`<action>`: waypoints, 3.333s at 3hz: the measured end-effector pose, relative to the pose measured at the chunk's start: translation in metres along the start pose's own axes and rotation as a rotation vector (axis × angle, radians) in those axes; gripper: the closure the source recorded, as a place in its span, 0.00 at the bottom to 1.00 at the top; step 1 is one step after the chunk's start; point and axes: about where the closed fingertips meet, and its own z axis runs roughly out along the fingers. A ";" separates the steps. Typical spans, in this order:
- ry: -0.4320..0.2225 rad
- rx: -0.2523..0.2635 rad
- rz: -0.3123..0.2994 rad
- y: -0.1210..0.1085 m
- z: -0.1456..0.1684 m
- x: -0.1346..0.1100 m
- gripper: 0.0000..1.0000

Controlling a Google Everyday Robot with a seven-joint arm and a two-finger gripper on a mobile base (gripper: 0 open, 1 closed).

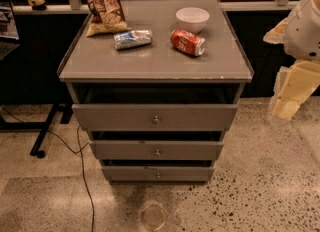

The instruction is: Open bottom drawer

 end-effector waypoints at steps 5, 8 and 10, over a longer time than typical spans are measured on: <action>-0.353 -0.034 0.279 0.037 0.164 -0.024 0.00; -0.292 -0.025 0.377 0.067 0.234 -0.001 0.00; -0.296 -0.133 0.431 0.094 0.308 0.006 0.00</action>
Offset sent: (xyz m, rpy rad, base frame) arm -0.0188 0.0192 -0.0630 0.1802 -0.0332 -0.0398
